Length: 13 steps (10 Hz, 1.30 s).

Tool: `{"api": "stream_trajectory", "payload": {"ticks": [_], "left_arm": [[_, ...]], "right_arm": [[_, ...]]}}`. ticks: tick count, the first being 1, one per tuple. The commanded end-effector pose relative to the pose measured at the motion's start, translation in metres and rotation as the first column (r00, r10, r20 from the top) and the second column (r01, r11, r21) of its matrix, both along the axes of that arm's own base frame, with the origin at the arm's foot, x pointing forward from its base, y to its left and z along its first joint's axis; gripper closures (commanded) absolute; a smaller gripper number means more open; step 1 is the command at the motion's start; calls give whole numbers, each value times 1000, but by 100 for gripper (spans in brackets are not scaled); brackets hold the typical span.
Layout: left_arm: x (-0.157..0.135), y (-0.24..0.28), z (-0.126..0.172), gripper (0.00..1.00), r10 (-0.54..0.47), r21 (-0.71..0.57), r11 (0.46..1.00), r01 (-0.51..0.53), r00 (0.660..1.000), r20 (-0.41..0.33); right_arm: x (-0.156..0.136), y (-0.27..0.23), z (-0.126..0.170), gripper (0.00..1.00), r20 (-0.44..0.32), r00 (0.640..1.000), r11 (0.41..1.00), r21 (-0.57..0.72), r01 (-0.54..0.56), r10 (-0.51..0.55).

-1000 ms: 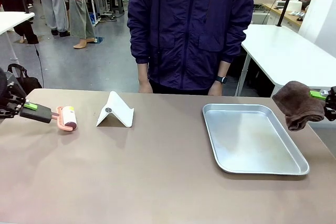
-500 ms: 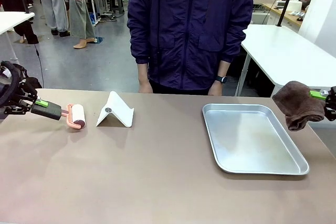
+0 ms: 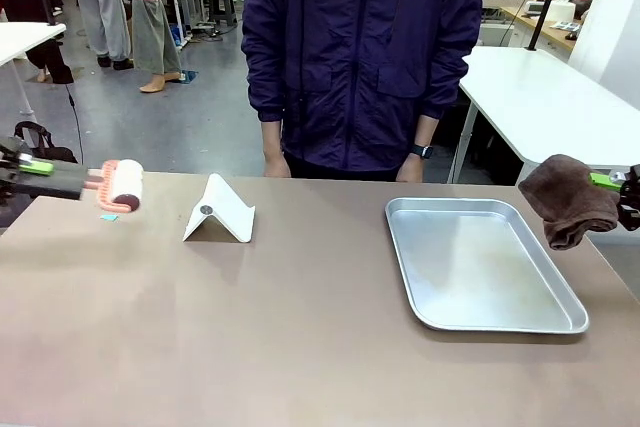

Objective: Clean the surface of the table.
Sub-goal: Clean the area not pointed to by the person.

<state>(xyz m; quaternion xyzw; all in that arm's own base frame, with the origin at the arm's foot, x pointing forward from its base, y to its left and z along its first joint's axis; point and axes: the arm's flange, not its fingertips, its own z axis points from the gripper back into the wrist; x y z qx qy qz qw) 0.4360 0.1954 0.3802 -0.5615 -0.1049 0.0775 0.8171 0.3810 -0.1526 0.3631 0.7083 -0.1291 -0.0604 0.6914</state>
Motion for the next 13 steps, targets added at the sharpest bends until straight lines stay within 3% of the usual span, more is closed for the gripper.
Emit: {"api": "stream_trajectory", "payload": {"ticks": [1, 3, 5, 7, 8, 9, 10, 13], "left_arm": [[-37, 22, 7, 78, -131, -66, 989, 131, 991, 2], [-80, 52, 12, 78, -197, -121, 973, 199, 980, 24], [-134, 96, 2, 78, -103, -169, 979, 111, 993, 55], [-179, 138, -33, 78, -53, -192, 980, 61, 997, 48], [-179, 148, -46, 78, -66, -156, 985, 73, 997, 45], [-175, 148, -50, 78, -5, -181, 983, 12, 999, 40], [-192, 138, -35, 78, -26, -172, 985, 30, 999, 23], [-192, 138, -35, 78, -26, -172, 985, 30, 999, 23]], "right_arm": [[2, 1, 4, 91, 0, 1000, 1000, 4, 2, -2], [2, 1, 4, 91, 0, 1000, 1000, 4, 2, -2], [2, 1, 4, 91, 0, 1000, 1000, 4, 2, -2], [2, 1, 4, 91, 0, 1000, 1000, 4, 2, -2], [2, 1, 4, 91, 0, 1000, 1000, 4, 2, -2], [2, 1, 4, 91, 0, 1000, 1000, 4, 2, -2], [2, 1, 4, 91, 0, 1000, 1000, 4, 2, -2], [2, 1, 4, 91, 0, 1000, 1000, 4, 2, -2]]}}
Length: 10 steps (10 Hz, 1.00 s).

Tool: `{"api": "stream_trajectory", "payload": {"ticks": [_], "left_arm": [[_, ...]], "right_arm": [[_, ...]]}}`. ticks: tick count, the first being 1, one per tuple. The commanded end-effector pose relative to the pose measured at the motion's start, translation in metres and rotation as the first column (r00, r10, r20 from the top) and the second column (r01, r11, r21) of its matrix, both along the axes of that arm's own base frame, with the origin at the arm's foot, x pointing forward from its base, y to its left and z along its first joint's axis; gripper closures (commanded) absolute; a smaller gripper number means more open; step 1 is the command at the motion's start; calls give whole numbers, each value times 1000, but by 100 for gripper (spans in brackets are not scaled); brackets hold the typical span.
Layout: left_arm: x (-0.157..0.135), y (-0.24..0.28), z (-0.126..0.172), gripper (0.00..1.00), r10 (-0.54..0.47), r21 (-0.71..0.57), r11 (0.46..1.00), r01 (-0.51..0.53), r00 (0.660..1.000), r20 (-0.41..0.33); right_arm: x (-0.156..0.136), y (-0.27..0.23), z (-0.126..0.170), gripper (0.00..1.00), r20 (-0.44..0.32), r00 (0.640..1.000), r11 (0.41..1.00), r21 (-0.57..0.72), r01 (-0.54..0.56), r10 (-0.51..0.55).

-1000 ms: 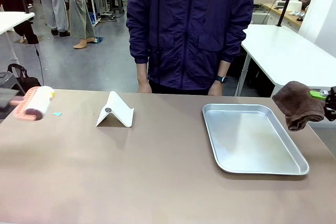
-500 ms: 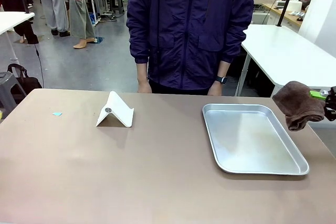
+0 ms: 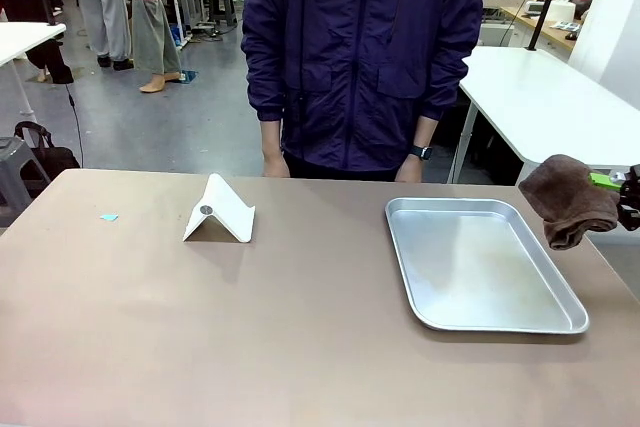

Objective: Clean the surface of the table.
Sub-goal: Clean the area not pointed to by the person.

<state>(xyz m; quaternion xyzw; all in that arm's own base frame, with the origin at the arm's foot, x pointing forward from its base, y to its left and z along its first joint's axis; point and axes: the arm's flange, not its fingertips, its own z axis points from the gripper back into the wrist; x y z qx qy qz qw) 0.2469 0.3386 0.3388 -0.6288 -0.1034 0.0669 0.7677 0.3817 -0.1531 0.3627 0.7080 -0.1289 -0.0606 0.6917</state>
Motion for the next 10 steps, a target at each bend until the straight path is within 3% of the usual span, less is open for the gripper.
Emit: {"api": "stream_trajectory", "payload": {"ticks": [1, 4, 7, 9, 10], "left_arm": [[-3, -6, 6, 78, -3, -9, 1000, 3, 1000, -9], [0, -1, 3, 78, 0, 3, 1000, 0, 1000, 5], [63, -40, 29, 78, 119, 127, 985, -119, 993, 8], [115, -51, 33, 78, 150, 199, 970, -143, 989, -21], [137, -56, 30, 78, 213, 273, 941, -200, 977, -18]], "right_arm": [[1, 1, 4, 91, 1, 1000, 1000, 5, 2, -2], [1, 1, 4, 91, 1, 1000, 1000, 5, 2, -2], [1, 1, 4, 91, 1, 1000, 1000, 5, 2, -2], [1, 1, 4, 91, 1, 1000, 1000, 5, 2, -2], [1, 1, 4, 91, 1, 1000, 1000, 5, 2, -2]]}}
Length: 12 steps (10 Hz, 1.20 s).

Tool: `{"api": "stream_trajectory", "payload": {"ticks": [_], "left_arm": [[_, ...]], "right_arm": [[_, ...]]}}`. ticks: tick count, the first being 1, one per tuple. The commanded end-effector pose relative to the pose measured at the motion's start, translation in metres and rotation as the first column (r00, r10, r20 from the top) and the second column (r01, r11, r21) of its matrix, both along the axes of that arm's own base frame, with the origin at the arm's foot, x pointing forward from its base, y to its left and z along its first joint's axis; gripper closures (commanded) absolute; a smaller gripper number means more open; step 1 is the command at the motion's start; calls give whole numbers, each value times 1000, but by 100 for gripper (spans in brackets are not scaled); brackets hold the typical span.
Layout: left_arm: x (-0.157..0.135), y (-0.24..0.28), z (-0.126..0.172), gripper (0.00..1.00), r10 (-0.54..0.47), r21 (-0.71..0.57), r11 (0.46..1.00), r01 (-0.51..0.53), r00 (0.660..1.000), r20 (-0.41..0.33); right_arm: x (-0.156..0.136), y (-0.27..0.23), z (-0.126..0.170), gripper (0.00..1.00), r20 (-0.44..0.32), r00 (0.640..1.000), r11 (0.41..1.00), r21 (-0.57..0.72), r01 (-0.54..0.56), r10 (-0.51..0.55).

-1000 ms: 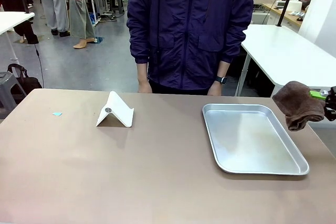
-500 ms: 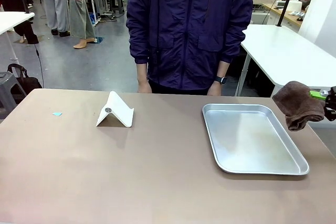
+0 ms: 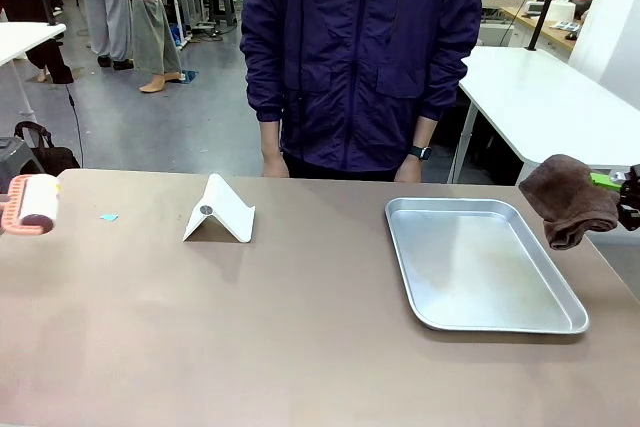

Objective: Clean the surface of the table.
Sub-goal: Clean the area not pointed to by the person.

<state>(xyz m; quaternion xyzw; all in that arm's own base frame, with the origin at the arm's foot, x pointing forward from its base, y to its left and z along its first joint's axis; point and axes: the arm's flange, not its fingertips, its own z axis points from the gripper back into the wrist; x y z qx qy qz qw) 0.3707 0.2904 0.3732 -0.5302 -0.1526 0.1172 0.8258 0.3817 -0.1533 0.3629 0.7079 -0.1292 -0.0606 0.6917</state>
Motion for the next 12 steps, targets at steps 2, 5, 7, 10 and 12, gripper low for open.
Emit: {"api": "stream_trajectory", "payload": {"ticks": [2, 5, 7, 10, 12], "left_arm": [[55, -19, -13, 78, 134, 144, 981, -127, 990, -44], [107, -28, -26, 78, 139, 214, 971, -104, 979, -152], [111, -23, -31, 78, 172, 237, 964, -119, 961, -218], [109, -12, -43, 78, 194, 227, 965, -132, 941, -278], [107, -14, -52, 78, 184, 254, 961, -111, 941, -284]], "right_arm": [[1, 2, 4, 91, 0, 1000, 1000, 5, 1, -1], [1, 2, 4, 91, 0, 1000, 1000, 5, 1, -1], [1, 2, 4, 91, 0, 1000, 1000, 5, 1, -1], [1, 2, 4, 91, 0, 1000, 1000, 5, 1, -1], [1, 2, 4, 91, 0, 1000, 1000, 5, 1, -1]]}}
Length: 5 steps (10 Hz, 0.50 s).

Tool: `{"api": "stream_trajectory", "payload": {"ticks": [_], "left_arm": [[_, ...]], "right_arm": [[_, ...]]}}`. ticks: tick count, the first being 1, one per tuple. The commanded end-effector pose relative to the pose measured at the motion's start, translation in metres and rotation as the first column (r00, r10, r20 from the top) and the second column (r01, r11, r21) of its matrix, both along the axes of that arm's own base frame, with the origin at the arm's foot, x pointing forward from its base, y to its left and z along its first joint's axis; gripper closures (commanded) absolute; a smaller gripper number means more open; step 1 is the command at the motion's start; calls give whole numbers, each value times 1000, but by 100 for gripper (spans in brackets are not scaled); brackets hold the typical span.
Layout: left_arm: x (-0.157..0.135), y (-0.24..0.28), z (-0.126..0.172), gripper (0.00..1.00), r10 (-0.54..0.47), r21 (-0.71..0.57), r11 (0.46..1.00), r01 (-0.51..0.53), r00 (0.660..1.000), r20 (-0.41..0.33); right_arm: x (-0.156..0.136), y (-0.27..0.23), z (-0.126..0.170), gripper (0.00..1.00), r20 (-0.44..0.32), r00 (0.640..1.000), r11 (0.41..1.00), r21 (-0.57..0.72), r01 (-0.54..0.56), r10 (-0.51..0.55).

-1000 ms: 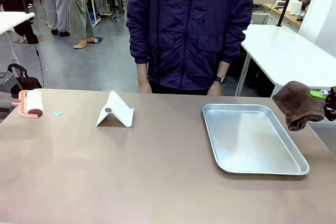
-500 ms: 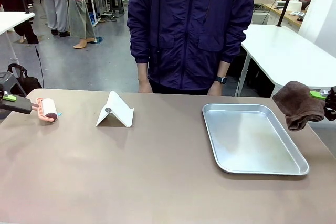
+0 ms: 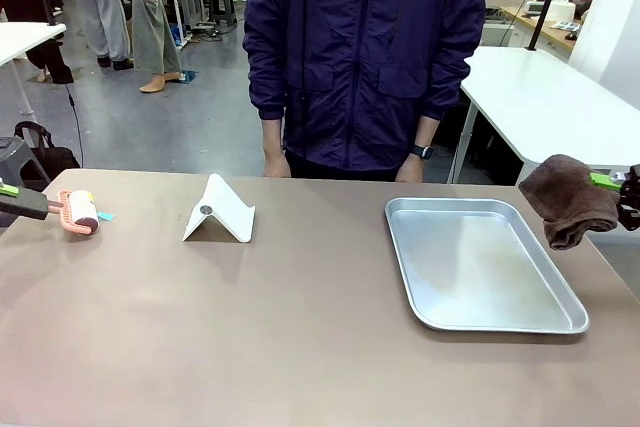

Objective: Clean the surface of the table.
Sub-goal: Clean the area not pointed to by the person.

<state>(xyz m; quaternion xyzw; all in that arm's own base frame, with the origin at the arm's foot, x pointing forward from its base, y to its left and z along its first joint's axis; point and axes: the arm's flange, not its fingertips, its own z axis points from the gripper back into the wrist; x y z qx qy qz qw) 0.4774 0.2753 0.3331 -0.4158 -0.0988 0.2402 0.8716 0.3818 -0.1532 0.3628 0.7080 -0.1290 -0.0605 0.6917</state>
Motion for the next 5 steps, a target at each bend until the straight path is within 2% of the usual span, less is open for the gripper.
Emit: {"api": "stream_trajectory", "payload": {"ticks": [1, 4, 5], "left_arm": [[1, -2, -13, 78, -22, 57, 998, 25, 998, -58], [15, -24, -14, 78, -59, 85, 994, 65, 996, -69], [23, -37, -14, 78, -77, 107, 990, 87, 993, -94]], "right_arm": [[1, 2, 4, 91, 1, 1000, 1000, 5, 1, -1], [1, 2, 4, 91, 1, 1000, 1000, 5, 1, -1], [1, 2, 4, 91, 1, 1000, 1000, 5, 1, -1]]}}
